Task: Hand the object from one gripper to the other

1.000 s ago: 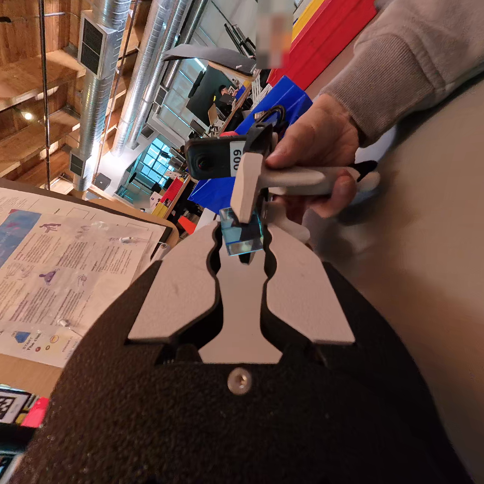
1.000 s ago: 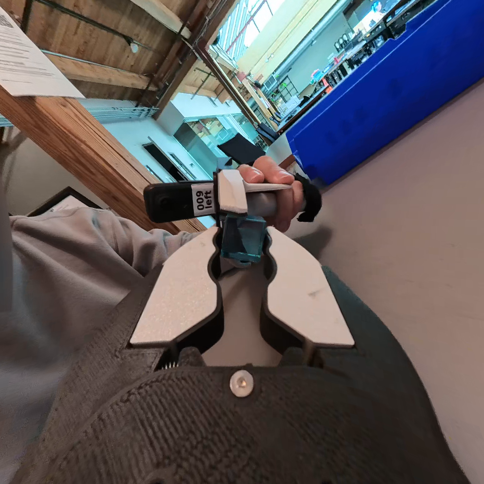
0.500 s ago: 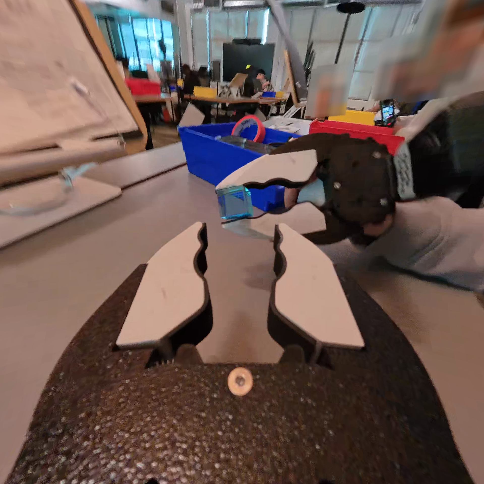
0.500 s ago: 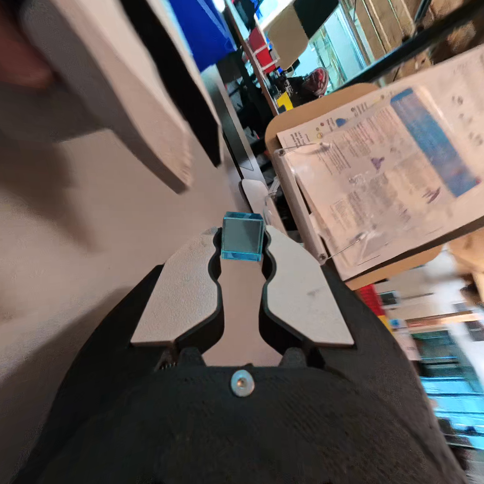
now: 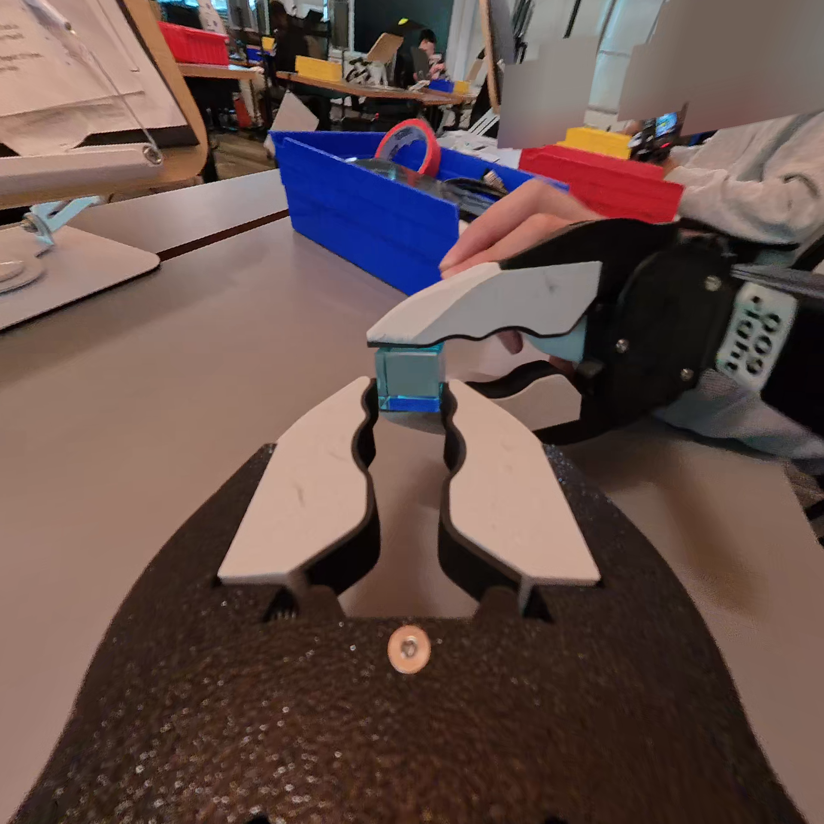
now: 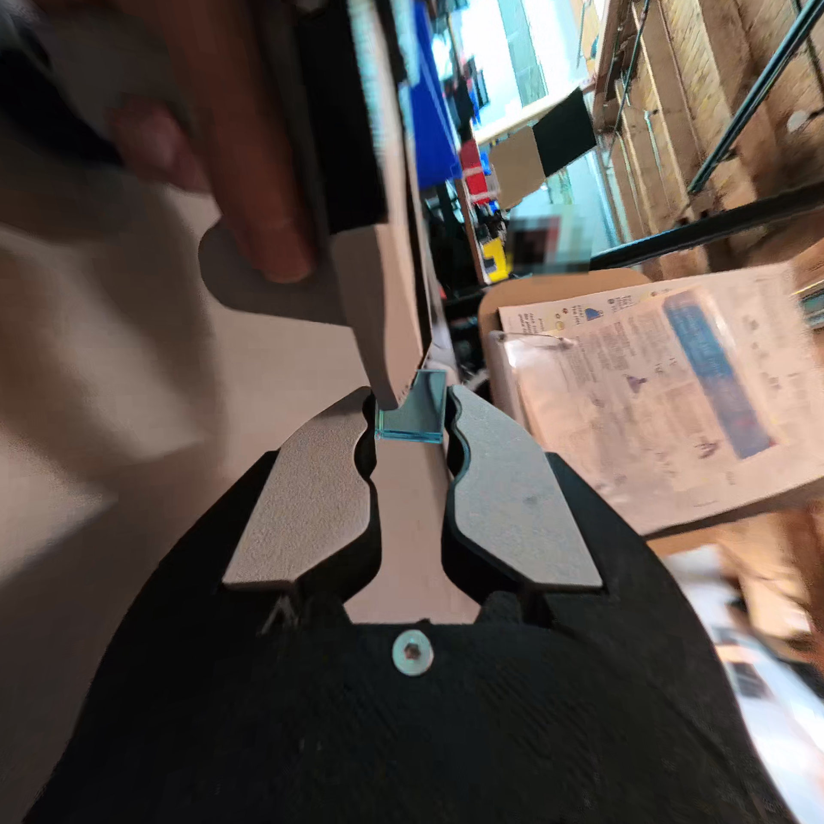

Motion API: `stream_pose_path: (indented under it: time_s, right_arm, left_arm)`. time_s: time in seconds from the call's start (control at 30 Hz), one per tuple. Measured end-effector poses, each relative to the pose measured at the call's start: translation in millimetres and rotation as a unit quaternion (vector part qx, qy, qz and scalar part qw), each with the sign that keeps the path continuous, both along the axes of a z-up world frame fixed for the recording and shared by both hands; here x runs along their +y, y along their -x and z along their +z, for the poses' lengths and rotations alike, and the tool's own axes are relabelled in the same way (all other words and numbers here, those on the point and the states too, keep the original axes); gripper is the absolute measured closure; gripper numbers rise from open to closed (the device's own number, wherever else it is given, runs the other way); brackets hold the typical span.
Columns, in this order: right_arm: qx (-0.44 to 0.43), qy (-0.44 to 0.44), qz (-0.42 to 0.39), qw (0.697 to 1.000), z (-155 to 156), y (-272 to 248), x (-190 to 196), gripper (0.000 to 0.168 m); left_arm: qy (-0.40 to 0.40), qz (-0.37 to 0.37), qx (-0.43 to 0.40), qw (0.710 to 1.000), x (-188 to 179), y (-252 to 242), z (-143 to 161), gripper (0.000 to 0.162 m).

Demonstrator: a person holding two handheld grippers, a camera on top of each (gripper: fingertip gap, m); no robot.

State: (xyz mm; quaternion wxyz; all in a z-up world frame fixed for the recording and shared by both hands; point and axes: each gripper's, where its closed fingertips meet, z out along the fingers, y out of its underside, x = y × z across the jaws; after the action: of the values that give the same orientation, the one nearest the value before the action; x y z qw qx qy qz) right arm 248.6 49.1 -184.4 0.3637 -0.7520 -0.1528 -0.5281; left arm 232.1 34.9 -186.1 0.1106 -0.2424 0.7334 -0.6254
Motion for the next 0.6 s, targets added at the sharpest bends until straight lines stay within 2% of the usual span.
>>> stream_pose_path:
  time_s: [0.07,0.13,0.23,0.3,0.37,0.47,0.6]
  right_arm:
    - [0.102,-0.08,0.055,0.99,6,9,2,0.134]
    - [0.227,-0.158,0.107,0.955,13,17,1,0.115]
    - [0.378,-0.258,0.185,0.87,31,27,-5,0.116]
    - [0.447,-0.312,0.221,0.809,43,30,-10,0.124]
    - [0.491,-0.327,0.241,0.771,46,34,-10,0.127]
    - [0.509,-0.338,0.253,0.75,48,38,-8,0.137]
    - [0.495,-0.326,0.243,0.768,42,39,-4,0.142]
  left_arm:
    - [0.019,-0.017,-0.001,1.0,2,2,4,0.136]
    - [0.036,-0.031,-0.007,0.999,4,4,9,0.136]
    - [0.07,-0.052,-0.004,0.996,8,6,16,0.136]
    - [0.101,-0.077,0.003,0.992,8,11,22,0.136]
    - [0.131,-0.095,0.001,0.987,9,15,30,0.136]
    - [0.145,-0.114,-0.009,0.983,7,21,36,0.136]
    - [0.132,-0.115,-0.017,0.984,4,23,34,0.136]
